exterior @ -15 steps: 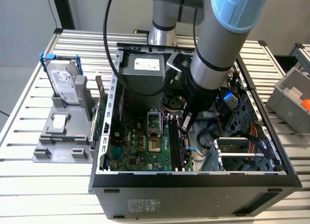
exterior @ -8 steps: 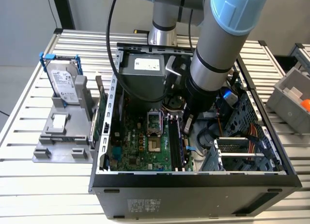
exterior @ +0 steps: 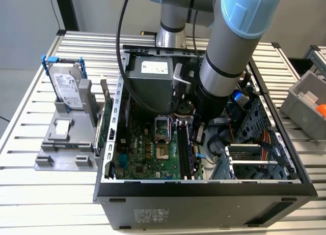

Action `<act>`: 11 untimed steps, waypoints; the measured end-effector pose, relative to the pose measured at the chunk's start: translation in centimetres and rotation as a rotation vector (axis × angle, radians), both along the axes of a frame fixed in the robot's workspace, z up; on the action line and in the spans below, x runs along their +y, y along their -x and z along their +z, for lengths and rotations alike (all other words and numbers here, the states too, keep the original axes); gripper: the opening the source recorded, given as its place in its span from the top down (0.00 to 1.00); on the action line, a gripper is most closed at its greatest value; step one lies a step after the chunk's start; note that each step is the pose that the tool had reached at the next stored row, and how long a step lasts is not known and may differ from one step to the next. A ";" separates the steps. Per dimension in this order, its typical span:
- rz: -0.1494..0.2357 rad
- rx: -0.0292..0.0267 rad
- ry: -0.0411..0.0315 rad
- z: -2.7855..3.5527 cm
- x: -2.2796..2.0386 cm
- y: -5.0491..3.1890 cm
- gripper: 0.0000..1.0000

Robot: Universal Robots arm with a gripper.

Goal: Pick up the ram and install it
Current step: 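Press down the ram until it locks into place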

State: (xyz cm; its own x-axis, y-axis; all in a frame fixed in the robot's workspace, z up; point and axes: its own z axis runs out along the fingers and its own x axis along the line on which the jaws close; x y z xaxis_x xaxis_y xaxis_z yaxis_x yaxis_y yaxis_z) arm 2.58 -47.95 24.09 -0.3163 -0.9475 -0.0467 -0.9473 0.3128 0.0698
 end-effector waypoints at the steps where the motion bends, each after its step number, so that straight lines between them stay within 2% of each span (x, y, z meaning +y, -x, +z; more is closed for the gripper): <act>1: 0.015 0.0000 -0.0010 -0.01 0.00 0.00 1.00; 3: 0.042 -0.0001 -0.0057 -0.05 0.00 0.00 1.00; 4: 0.051 -0.0003 -0.0112 -0.07 0.01 -0.01 1.00; 9: 0.104 -0.0009 -0.0530 -0.17 0.00 0.00 1.00; 11: 0.137 -0.0003 -0.0556 -0.31 0.01 0.00 1.00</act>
State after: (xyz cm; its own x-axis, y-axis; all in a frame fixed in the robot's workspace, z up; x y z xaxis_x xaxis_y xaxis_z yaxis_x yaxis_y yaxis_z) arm 2.58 -47.93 23.78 -0.1846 -0.9777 -0.1003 -0.9808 0.1767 0.0831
